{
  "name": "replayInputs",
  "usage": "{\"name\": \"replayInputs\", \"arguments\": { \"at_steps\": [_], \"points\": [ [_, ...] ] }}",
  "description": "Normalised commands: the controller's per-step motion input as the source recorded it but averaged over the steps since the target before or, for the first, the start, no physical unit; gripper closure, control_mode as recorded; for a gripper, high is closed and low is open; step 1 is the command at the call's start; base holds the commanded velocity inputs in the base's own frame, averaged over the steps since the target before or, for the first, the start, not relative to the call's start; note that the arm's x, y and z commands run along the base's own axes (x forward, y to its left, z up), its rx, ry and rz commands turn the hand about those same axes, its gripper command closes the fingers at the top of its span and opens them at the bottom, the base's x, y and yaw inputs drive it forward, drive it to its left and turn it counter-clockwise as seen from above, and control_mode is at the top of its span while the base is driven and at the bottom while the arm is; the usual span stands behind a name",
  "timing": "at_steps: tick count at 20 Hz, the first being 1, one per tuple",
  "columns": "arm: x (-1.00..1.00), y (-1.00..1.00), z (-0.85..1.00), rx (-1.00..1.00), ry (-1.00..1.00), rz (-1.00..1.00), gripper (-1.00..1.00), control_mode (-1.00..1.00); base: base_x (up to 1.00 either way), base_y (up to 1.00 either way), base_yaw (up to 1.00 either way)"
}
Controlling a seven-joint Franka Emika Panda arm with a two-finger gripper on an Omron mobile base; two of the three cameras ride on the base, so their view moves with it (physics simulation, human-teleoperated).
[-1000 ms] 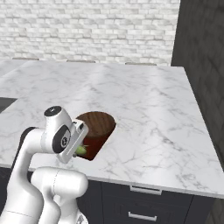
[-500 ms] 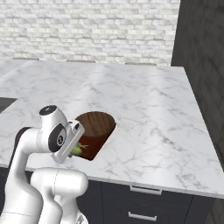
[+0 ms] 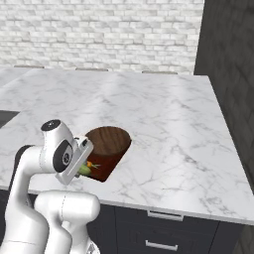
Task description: Place the two vegetables and bowl onto the tray for setting up a vegetable dip station.
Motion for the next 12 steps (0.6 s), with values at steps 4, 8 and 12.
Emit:
{"name": "replayInputs", "arguments": {
  "at_steps": [4, 8, 12],
  "points": [
    [0.0, 0.06, -0.11, 0.0, 0.0, 0.0, 1.0, -1.0, 0.0, 0.0, 0.0],
    [0.0, 0.02, -0.09, 0.0, 0.0, 0.0, 1.0, -1.0, 0.0, 0.0, 0.0],
    [0.0, 0.01, -0.06, 0.0, 0.0, 0.0, 1.0, -1.0, 0.0, 0.0, 0.0]
  ]
}}
